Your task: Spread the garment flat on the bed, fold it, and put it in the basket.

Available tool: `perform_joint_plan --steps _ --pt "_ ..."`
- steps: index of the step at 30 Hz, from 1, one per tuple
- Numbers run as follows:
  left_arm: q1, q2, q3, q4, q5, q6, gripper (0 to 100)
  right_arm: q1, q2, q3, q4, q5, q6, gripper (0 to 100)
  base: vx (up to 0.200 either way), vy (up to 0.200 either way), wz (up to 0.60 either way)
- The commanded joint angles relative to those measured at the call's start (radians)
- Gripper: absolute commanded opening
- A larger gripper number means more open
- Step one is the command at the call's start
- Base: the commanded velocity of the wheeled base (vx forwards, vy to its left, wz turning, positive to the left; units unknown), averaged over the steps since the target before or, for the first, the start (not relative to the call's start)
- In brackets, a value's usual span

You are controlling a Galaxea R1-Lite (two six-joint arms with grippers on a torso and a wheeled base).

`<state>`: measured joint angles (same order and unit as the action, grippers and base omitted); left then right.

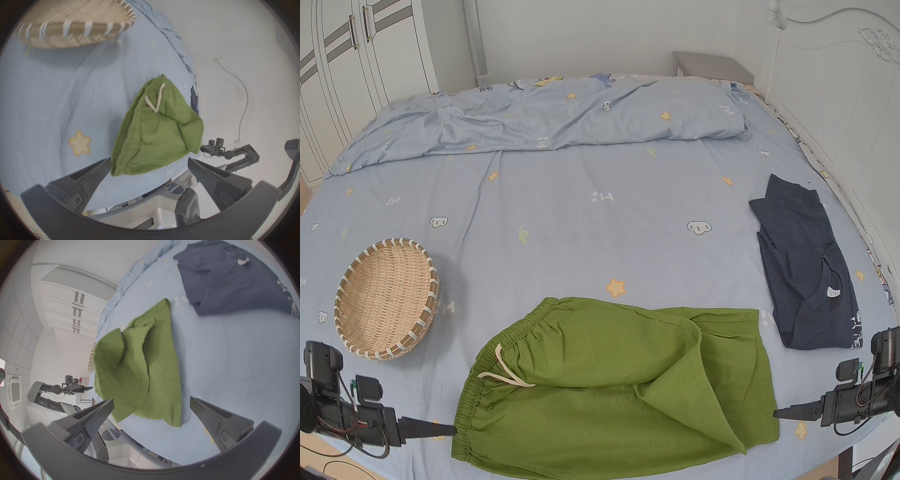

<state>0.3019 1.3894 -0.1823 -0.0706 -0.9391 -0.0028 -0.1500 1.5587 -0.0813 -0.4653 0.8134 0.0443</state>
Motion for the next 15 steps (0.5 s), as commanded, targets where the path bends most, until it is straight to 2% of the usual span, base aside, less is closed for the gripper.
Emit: perform_joint_plan --steps 1,2,4,6,9,10,15 --pt "-0.104 -0.220 -0.347 0.288 0.005 -0.072 100 -0.059 -0.172 -0.018 -0.003 -0.002 0.005 100 0.000 0.000 0.00" --pt "-0.109 -0.220 -0.353 0.292 0.006 -0.072 100 -0.060 -0.172 -0.020 -0.003 -0.002 0.005 100 0.000 0.000 0.00" --pt "-0.190 -0.150 -0.476 0.308 0.028 -0.075 100 -0.066 -0.177 -0.087 0.001 -0.003 0.006 100 0.000 0.000 0.00" --pt "-0.239 -0.059 -0.556 0.305 0.053 -0.077 100 -0.056 -0.181 -0.144 0.007 -0.022 0.008 100 0.000 0.000 0.00" --pt "-0.284 0.039 -0.649 0.301 0.083 -0.083 100 -0.033 -0.181 -0.230 0.031 -0.049 0.009 100 0.000 0.000 0.00" --pt "-0.310 0.128 -0.740 0.293 0.100 -0.100 100 0.009 -0.180 -0.316 0.082 -0.072 0.011 100 0.000 0.000 0.00" --pt "-0.374 0.283 -0.910 0.290 0.129 -0.226 100 0.112 -0.180 -0.509 0.269 -0.148 0.014 100 0.000 0.000 0.00"
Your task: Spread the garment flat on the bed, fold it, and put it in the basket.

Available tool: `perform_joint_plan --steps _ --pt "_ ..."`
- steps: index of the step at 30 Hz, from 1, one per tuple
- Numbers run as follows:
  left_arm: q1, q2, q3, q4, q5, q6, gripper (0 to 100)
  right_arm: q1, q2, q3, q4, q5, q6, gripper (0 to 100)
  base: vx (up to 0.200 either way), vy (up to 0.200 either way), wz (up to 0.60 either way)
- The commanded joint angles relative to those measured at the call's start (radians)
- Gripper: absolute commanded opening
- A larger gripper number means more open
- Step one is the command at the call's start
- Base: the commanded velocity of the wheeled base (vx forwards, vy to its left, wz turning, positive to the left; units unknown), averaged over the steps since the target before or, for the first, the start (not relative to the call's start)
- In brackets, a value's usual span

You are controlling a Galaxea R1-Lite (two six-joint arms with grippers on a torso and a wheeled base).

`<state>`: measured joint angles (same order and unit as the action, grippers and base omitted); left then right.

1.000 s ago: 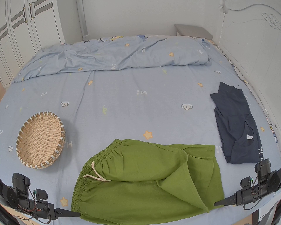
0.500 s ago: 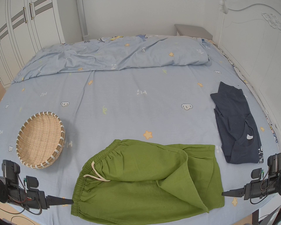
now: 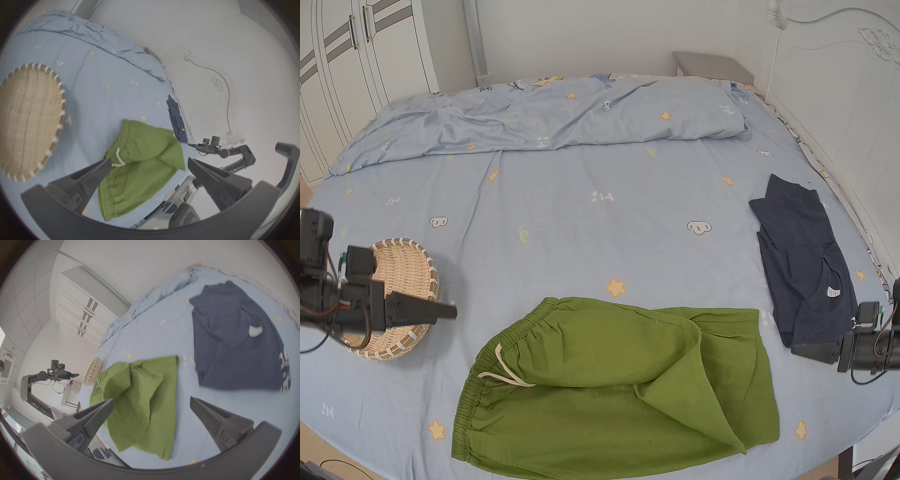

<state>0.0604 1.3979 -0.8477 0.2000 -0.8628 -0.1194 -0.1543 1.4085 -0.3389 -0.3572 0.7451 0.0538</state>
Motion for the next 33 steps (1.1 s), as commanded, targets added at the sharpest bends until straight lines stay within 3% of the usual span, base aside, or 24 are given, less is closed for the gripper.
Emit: perform_joint_plan --steps 1,5,7,15,33 --pt "-0.169 0.337 -0.301 0.016 0.126 -0.160 100 0.165 -0.031 -0.330 0.254 -0.130 0.004 100 0.000 0.000 0.00" --pt "-0.197 0.478 -0.441 0.029 0.265 -0.161 100 0.262 -0.043 -0.362 0.322 -0.193 0.001 100 0.000 0.000 0.00" --pt "-0.200 0.533 -0.522 0.039 0.265 -0.160 100 0.298 -0.057 -0.351 0.320 -0.204 0.003 100 0.000 0.000 0.00" --pt "-0.241 0.719 -0.659 0.088 0.263 -0.160 100 0.325 -0.057 -0.342 0.320 -0.213 0.003 100 0.000 0.000 0.00" --pt "-0.292 0.813 -0.674 0.088 0.261 -0.160 100 0.320 -0.037 -0.336 0.313 -0.213 0.003 100 0.000 0.000 0.00"
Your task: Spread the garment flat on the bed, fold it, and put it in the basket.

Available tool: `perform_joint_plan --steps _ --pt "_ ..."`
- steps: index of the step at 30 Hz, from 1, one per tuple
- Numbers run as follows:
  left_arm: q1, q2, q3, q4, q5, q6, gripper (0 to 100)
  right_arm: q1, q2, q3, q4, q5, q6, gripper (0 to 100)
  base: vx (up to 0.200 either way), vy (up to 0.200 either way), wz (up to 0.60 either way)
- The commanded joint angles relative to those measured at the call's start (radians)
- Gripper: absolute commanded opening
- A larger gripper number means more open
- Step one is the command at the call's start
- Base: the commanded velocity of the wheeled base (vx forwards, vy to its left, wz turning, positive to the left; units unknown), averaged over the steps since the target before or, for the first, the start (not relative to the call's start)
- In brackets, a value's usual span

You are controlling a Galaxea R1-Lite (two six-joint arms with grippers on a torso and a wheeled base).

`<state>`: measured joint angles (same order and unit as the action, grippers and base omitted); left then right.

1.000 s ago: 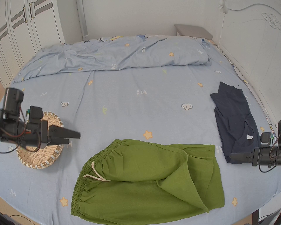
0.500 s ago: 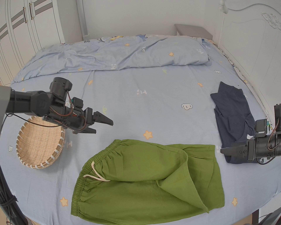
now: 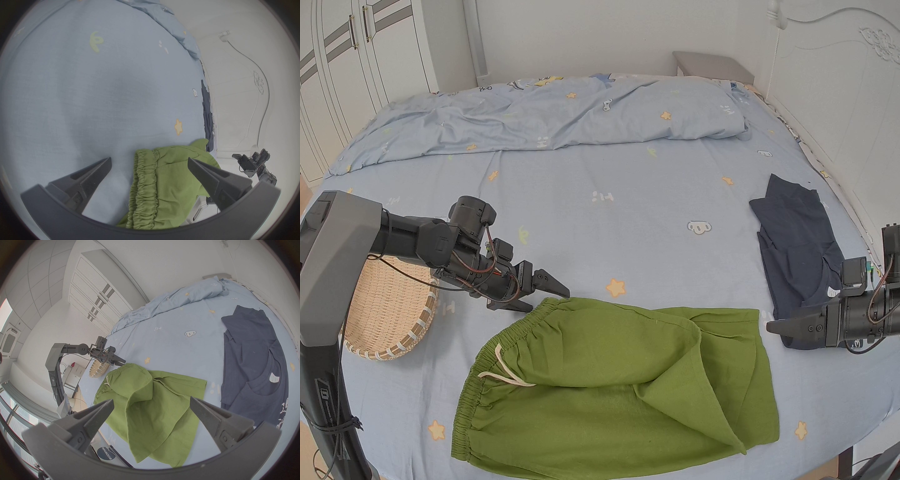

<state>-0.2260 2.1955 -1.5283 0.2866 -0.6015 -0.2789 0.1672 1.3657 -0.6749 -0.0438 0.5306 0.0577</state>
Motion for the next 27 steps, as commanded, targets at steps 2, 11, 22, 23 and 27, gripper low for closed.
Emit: perform_joint_plan --steps 2,11,22,23,27 --pt "-0.007 0.012 0.010 0.003 0.000 0.000 0 -0.003 0.006 0.000 -0.001 0.002 0.001 100 0.000 0.000 0.00" --pt "-0.030 0.016 0.016 0.005 -0.003 0.001 0 -0.005 0.007 -0.002 -0.002 0.002 -0.001 100 0.000 0.000 0.00" --pt "0.025 -0.132 0.065 -0.003 -0.001 0.001 0 -0.003 0.010 0.005 0.001 -0.001 -0.002 100 0.000 0.000 0.00" --pt "0.037 -0.154 0.071 -0.004 -0.001 0.003 0 -0.002 0.018 0.014 -0.001 -0.001 -0.002 100 0.000 0.000 0.00" --pt "0.076 -0.194 0.088 -0.009 -0.003 0.003 0 0.017 0.046 0.051 -0.001 -0.012 -0.009 100 0.000 0.000 0.00"
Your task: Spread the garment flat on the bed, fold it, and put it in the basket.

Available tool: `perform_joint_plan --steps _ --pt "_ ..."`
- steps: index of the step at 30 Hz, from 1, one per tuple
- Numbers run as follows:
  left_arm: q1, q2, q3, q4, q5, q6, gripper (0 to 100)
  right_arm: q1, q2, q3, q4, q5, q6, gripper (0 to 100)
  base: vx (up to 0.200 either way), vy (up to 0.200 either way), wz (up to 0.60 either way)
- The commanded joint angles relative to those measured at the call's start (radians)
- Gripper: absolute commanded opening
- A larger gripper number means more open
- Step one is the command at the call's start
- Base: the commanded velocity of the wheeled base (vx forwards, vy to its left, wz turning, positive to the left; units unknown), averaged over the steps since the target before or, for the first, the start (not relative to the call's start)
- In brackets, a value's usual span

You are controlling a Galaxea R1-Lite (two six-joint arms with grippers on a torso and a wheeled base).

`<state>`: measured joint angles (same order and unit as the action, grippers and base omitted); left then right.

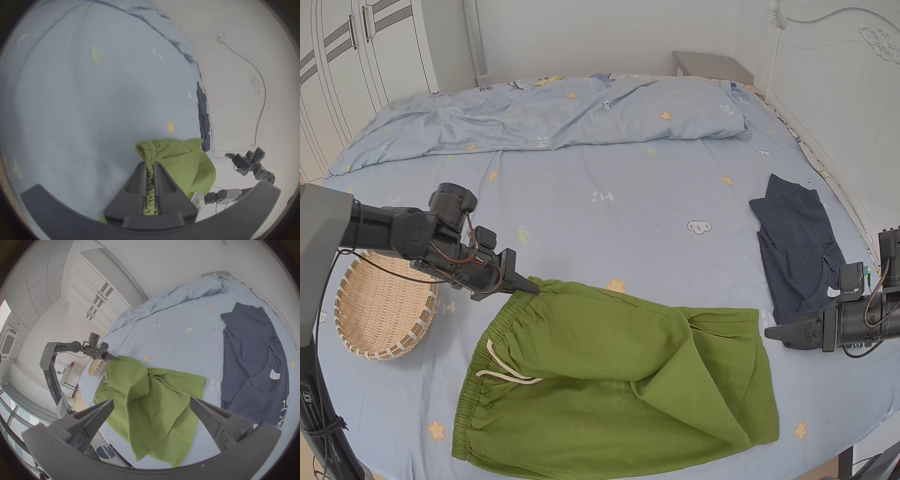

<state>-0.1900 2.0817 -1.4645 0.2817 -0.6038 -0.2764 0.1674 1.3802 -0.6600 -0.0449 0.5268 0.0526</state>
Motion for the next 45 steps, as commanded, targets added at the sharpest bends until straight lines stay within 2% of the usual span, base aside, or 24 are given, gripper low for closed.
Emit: perform_joint_plan --steps 1,6,14,20,21,26,35,40,41,45 --pt "0.041 -0.080 0.024 -0.004 -0.001 0.000 0 0.027 0.039 0.057 0.000 -0.019 -0.005 100 0.000 0.000 0.00" --pt "0.032 -0.080 0.027 -0.004 -0.001 0.000 0 0.050 0.045 0.145 -0.043 -0.054 -0.011 100 0.000 0.000 0.00" --pt "0.026 -0.071 0.027 -0.004 0.001 0.002 0 0.053 0.046 0.238 -0.104 -0.054 -0.017 100 0.000 0.000 0.00" --pt "0.026 -0.069 0.024 -0.007 0.001 0.002 0 0.112 0.042 0.284 -0.128 -0.054 -0.033 100 0.000 0.000 0.00" --pt "0.026 -0.069 0.024 -0.009 0.001 0.002 0 0.149 0.040 0.303 -0.139 -0.054 -0.033 100 0.000 0.000 0.00" --pt "0.026 -0.069 0.023 -0.009 0.001 0.002 0 0.224 0.048 0.327 -0.161 -0.054 -0.030 100 0.000 0.000 0.00" --pt "0.027 -0.068 0.021 -0.009 0.001 0.002 0 0.250 0.122 0.342 -0.196 -0.067 -0.033 100 0.000 0.000 0.00" --pt "0.026 -0.071 0.021 -0.009 0.001 0.002 0 0.261 0.180 0.365 -0.274 -0.068 -0.031 100 0.000 0.000 0.00" --pt "0.027 -0.069 0.021 -0.009 0.001 0.002 0 0.261 0.200 0.372 -0.297 -0.067 -0.031 0 0.000 0.000 0.00" --pt "0.027 -0.072 0.021 -0.007 -0.001 0.002 0 0.262 0.246 0.375 -0.336 -0.067 -0.030 0 0.000 0.000 0.00"
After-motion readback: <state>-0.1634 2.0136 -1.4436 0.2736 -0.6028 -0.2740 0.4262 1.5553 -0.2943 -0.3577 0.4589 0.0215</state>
